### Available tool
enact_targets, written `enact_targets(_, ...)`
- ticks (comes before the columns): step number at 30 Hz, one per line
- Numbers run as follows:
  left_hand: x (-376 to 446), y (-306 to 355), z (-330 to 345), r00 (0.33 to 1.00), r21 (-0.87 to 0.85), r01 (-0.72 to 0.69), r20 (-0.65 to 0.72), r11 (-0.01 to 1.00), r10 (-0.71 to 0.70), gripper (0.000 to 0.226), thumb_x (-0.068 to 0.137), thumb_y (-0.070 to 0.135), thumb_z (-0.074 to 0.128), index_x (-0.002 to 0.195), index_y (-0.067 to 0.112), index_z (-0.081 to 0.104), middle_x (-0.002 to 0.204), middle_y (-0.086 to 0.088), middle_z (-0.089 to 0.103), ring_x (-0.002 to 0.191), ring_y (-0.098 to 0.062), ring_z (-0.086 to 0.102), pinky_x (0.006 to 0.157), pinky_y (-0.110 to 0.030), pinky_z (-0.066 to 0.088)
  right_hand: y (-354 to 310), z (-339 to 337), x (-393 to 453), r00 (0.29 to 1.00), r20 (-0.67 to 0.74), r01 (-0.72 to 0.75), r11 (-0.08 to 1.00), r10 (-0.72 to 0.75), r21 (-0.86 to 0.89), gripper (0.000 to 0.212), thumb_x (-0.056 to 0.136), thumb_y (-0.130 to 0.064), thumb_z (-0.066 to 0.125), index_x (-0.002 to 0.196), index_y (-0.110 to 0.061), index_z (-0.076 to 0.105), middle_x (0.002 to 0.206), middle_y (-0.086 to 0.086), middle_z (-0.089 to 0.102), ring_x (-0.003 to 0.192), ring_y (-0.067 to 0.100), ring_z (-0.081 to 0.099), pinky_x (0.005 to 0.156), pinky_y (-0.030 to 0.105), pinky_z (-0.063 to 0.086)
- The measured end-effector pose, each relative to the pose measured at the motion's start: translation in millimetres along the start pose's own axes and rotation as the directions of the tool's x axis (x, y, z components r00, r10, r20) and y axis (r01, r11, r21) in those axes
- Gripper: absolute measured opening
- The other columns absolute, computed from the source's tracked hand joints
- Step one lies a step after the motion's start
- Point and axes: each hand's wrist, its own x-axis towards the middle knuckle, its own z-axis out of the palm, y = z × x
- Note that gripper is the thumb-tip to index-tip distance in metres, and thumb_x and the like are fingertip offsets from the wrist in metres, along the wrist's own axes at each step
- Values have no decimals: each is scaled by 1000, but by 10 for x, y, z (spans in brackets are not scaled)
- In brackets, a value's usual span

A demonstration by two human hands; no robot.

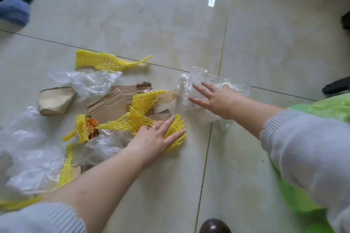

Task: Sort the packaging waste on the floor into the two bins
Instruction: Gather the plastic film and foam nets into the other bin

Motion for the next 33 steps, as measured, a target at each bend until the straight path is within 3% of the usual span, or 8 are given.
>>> enact_targets(4,81,-34,77,997,30,-29,-64,999,30,76,90,8,48,148,33,7,156,-19,8,136,-35,28,85,-39,43,82,45,67,999,30,26,998,-28,62,93,85,-6,57,149,-32,-6,158,13,-11,145,31,4,101,43,42)
enact_targets(6,96,-79,136,982,24,-81,-166,996,84,70,71,12,71,134,27,44,138,-24,44,110,-38,56,63,-35,48,126,57,65,1000,-3,13,995,-13,103,89,83,-5,59,149,-30,4,155,15,3,140,34,17,94,41,44)
enact_targets(8,93,-131,206,978,30,-89,-189,996,93,69,48,15,84,111,24,58,111,-16,64,82,-33,65,46,-29,46,138,92,55,999,-39,-16,985,23,172,75,84,-5,55,145,-27,17,145,14,20,129,33,33,84,40,46)
enact_targets(13,36,-143,212,939,-59,-118,-331,991,93,23,68,15,47,84,20,63,93,-8,65,75,-30,63,44,-30,48,7,255,5,987,-80,-102,934,138,343,46,89,-5,44,131,-18,35,124,11,39,107,31,50,67,33,33)
enact_targets(17,-58,-182,193,910,-238,-112,-414,965,3,29,69,16,38,88,18,59,97,-9,66,77,-32,64,51,-35,54,-186,417,-36,964,-94,-181,869,250,461,33,89,-13,46,122,-14,42,115,11,46,103,28,52,66,30,32)
enact_targets(24,-262,-227,22,840,-480,-74,-503,874,-205,37,68,5,54,98,25,51,107,-8,63,91,-31,63,68,-33,53,-416,451,-124,879,-173,-191,660,445,727,25,91,-28,47,110,-17,60,113,7,54,104,31,53,79,32,43)
enact_targets(28,-402,-246,-114,774,-531,-32,-549,847,-315,25,77,23,38,99,24,50,106,-12,58,92,-35,60,73,-39,52,-516,284,-349,813,-204,-122,502,545,856,24,93,-26,47,101,-10,62,103,9,50,88,31,56,68,28,36)
enact_targets(33,-677,-221,-386,706,-579,33,-563,814,-429,44,75,38,34,100,8,57,108,-12,52,93,-35,54,76,-43,49,-497,-35,-765,735,-199,-46,342,648,939,33,87,-28,44,91,-1,64,104,10,53,92,29,55,70,27,32)
